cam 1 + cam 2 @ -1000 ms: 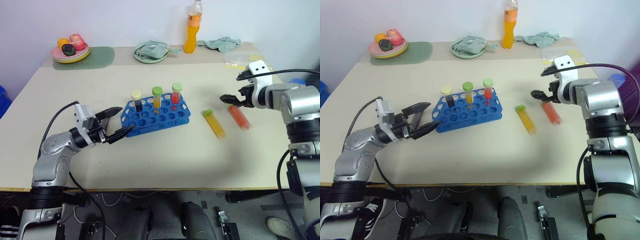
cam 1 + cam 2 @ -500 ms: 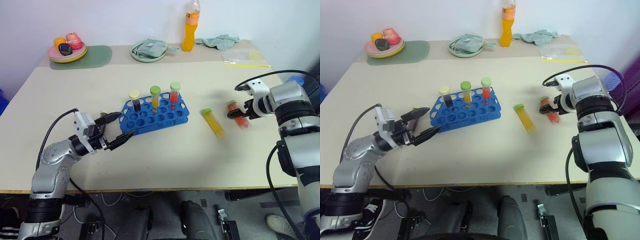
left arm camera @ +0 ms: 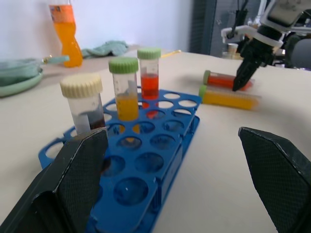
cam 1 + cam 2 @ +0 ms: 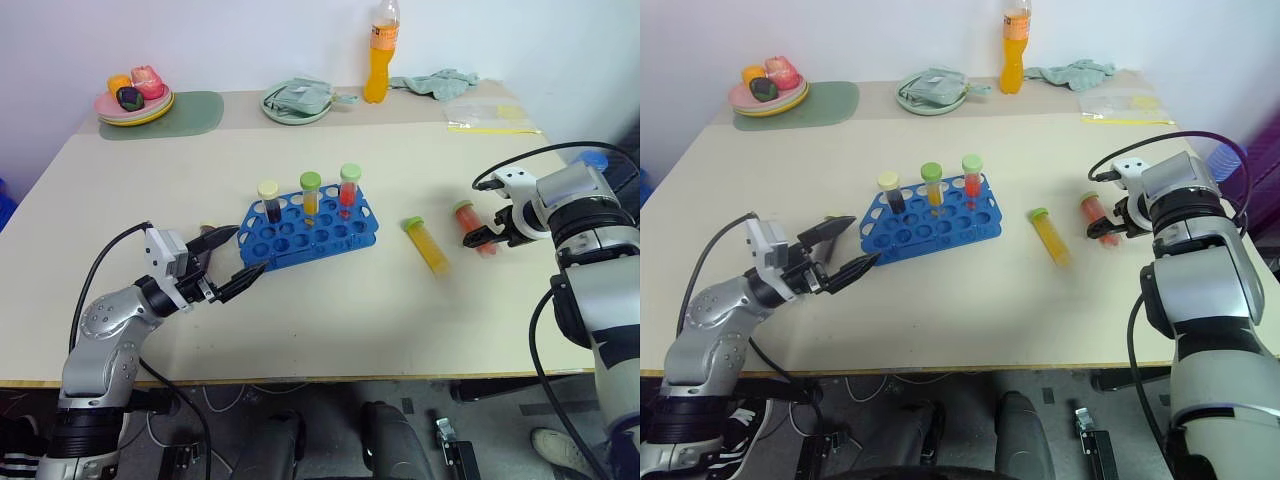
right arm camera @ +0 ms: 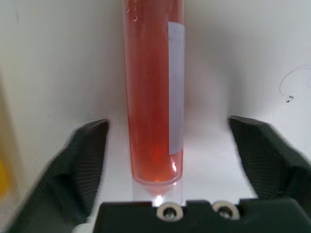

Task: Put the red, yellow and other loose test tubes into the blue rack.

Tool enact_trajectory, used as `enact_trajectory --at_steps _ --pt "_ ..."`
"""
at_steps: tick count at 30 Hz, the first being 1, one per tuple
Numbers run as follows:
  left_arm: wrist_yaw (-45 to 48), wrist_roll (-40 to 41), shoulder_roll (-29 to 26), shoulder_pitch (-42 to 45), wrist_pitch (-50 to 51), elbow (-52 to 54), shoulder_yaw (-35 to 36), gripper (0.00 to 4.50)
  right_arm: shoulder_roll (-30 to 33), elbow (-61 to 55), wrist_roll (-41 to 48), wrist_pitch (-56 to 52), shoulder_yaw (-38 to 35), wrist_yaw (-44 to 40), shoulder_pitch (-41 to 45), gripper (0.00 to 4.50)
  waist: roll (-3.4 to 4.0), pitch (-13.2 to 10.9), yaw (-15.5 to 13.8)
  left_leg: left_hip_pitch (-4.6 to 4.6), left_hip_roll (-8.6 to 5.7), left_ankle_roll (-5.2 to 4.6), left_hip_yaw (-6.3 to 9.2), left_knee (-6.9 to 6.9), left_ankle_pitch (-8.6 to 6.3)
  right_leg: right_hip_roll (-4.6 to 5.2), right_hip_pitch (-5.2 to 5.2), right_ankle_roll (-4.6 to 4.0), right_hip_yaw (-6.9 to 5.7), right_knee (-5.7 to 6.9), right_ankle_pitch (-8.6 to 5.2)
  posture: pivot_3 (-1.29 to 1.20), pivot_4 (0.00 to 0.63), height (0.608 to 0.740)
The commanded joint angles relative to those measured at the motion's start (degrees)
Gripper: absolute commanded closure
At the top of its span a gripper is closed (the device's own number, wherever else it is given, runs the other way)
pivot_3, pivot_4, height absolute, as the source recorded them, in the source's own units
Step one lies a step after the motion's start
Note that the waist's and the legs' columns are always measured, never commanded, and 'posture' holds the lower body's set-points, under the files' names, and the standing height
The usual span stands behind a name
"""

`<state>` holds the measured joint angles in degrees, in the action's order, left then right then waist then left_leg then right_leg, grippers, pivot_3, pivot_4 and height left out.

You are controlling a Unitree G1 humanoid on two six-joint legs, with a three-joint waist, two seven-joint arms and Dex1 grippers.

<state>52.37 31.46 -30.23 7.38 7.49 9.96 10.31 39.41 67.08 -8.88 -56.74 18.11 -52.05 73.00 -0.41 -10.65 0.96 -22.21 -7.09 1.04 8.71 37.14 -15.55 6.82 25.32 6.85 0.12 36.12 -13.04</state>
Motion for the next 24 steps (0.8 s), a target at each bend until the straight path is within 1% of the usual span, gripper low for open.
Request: enact_trajectory --at_steps 1,2,3,4,6,8,9,11,12,13,14,15,16,17,18,20,22,24 --pt "-0.81 0.37 -0.54 0.49 0.59 2.38 0.59 0.0 -0.52 -0.32 -0.72 0.13 -0.81 0.96 0.45 2.3 0.0 0.01 0.02 0.0 0.0 0.0 0.0 0.0 0.0 0.0 0.0 0.0 0.0 0.0 0.0 0.0 0.15 0.74" --pt "-0.91 0.58 -0.78 0.54 0.99 2.65 0.78 0.0 -0.68 -0.74 -0.47 0.54 -1.48 1.55 0.55 2.73 0.0 0.01 0.03 0.0 0.0 0.0 -0.01 0.01 0.0 0.0 0.0 0.0 0.01 0.01 0.01 0.0 0.15 0.74" --pt "-0.93 0.61 -1.09 0.54 1.23 2.8 0.97 0.0 -0.61 -1.77 -0.44 2.54 -1.86 1.99 0.23 3.26 0.0 0.01 0.06 0.0 0.0 0.0 -0.01 0.01 0.0 -0.01 0.0 0.0 0.01 0.01 0.01 0.0 0.15 0.74" --pt "-0.96 0.42 -1.38 0.54 1.23 2.86 1.13 0.0 -0.47 -3.03 -0.01 4.9 -2.73 2.6 -0.25 3.65 0.0 0.01 0.1 0.0 0.01 0.0 -0.01 0.01 0.0 -0.01 0.01 0.0 0.01 0.01 0.01 0.0 0.15 0.74" --pt "-1.23 0.68 -1.61 0.52 1.42 2.92 1.51 0.0 -0.17 -6.62 2.5 10.09 -7.21 5.99 -1.59 3.66 0.01 0.01 0.09 0.0 0.01 0.0 -0.05 0.0 0.0 -0.02 0.03 0.0 0.05 0.02 0.02 0.0 0.15 0.74" --pt "-1.52 0.56 -1.81 0.33 1.1 3.05 1.74 0.0 0.63 -14.92 5.17 17.9 -10.93 5.87 -5.91 3.66 0.01 0.0 0.07 0.0 0.01 0.0 -0.1 -0.01 0.0 -0.03 0.05 0.02 0.1 0.02 0.03 0.0 0.15 0.74" --pt "-1.71 0.82 -1.84 0.16 1.28 3.23 1.98 0.0 0.6 -19.61 7.24 19.93 -13.33 5.4 -8.5 3.66 0.01 0.0 0.03 0.0 0.01 0.0 -0.14 -0.01 0.0 -0.03 0.07 0.03 0.14 0.03 0.03 0.0 0.15 0.74" --pt "-1.77 0.97 -2.14 -0.25 1.5 3.65 2.33 0.0 -1.61 -31.81 13.91 22.67 -22.56 8.21 -15.65 3.66 0.0 0.01 -0.09 -0.01 0.03 0.0 -0.2 -0.03 0.0 -0.04 0.09 0.06 0.18 0.02 0.05 0.0 0.15 0.74" --pt "-1.89 1.14 -2.19 -0.41 1.68 3.87 2.51 0.0 -3.61 -39.49 16.42 27.17 -26.78 10.83 -20.71 3.66 -0.02 0.02 -0.15 -0.02 0.04 -0.01 -0.2 -0.03 0.0 -0.05 0.1 0.06 0.2 0.02 0.05 0.0 0.15 0.74" --pt "-1.89 1.23 -2.34 -0.56 1.81 4.01 2.72 0.0 -7.49 -48.22 20.87 29.08 -32.4 13.9 -25.24 3.66 -0.03 0.03 -0.21 -0.02 0.04 -0.02 -0.21 -0.04 -0.01 -0.05 0.1 0.07 0.23 0.0 0.06 0.0 0.15 0.74" --pt "-1.81 1.35 -2.47 -0.67 1.88 4.01 2.94 0.0 -10.32 -54.32 23.82 30.01 -35.81 16.13 -28.31 3.66 -0.03 0.03 -0.18 -0.02 0.05 -0.03 -0.21 0.0 -0.01 -0.06 0.11 0.08 0.24 0.04 0.06 0.0 0.15 0.74" --pt "-1.78 1.35 -2.6 -0.68 1.96 3.99 3.07 0.0 -14.29 -61.28 27.62 28.49 -38.94 19.23 -31.39 3.66 -0.01 0.03 -0.19 -0.02 0.06 -0.02 -0.24 0.0 -0.01 -0.07 0.13 0.08 0.29 0.05 0.06 0.0 0.15 0.74" --pt "-1.8 1.42 -2.76 -0.55 2.15 3.95 3.18 0.0 -17.6 -66.63 30.11 26.97 -40.47 22.09 -33.76 3.66 -0.01 0.03 -0.16 -0.02 0.06 -0.02 -0.27 0.0 -0.01 -0.07 0.15 0.11 0.34 0.08 0.08 0.0 0.15 0.74" --pt "-1.76 1.68 -2.97 -0.28 2.48 3.76 3.42 0.0 -20.93 -71.29 31.22 26.81 -40.72 25.11 -36.18 3.66 0.01 0.03 -0.17 -0.02 0.06 -0.02 -0.31 0.04 -0.01 -0.08 0.16 0.11 0.4 0.11 0.08 0.0 0.15 0.74" --pt "-1.67 1.8 -3.09 0.16 2.64 3.37 3.52 0.0 -23.9 -76.04 31.3 29.17 -38.41 25.51 -39.69 3.66 0.01 0.04 -0.21 -0.02 0.06 -0.03 -0.35 0.07 -0.01 -0.1 0.16 0.13 0.46 0.12 0.13 0.0 0.15 0.74" --pt "-1.42 1.95 -3.22 1.16 2.84 2.33 3.59 0.0 -27.78 -80.98 27.5 35.26 -32.09 26.64 -45.12 3.66 -0.01 0.08 -0.21 0.01 0.06 -0.04 -0.36 0.08 -0.01 -0.13 0.15 0.13 0.51 0.1 0.19 0.0 0.15 0.74" --pt "-0.87 1.51 -3.34 2.08 2.46 1.27 3.27 0.0 -32.01 -81.24 25.64 37.81 -29.09 30.32 -47.48 3.66 -0.01 0.08 0.01 0.16 0.06 -0.06 -0.47 0.07 -0.02 -0.16 0.08 0.15 0.6 0.11 0.22 0.0 0.15 0.74" --pt "-0.74 1.62 -3.49 3.12 2.71 0.71 3.27 0.0 -33.59 -80.5 23.62 42.4 -23.99 28.62 -50.7 3.66 -0.01 0.08 0.04 0.27 0.07 -0.08 -0.57 0.03 -0.04 -0.23 0.06 0.13 0.73 0.11 0.34 0.0 0.15 0.74"
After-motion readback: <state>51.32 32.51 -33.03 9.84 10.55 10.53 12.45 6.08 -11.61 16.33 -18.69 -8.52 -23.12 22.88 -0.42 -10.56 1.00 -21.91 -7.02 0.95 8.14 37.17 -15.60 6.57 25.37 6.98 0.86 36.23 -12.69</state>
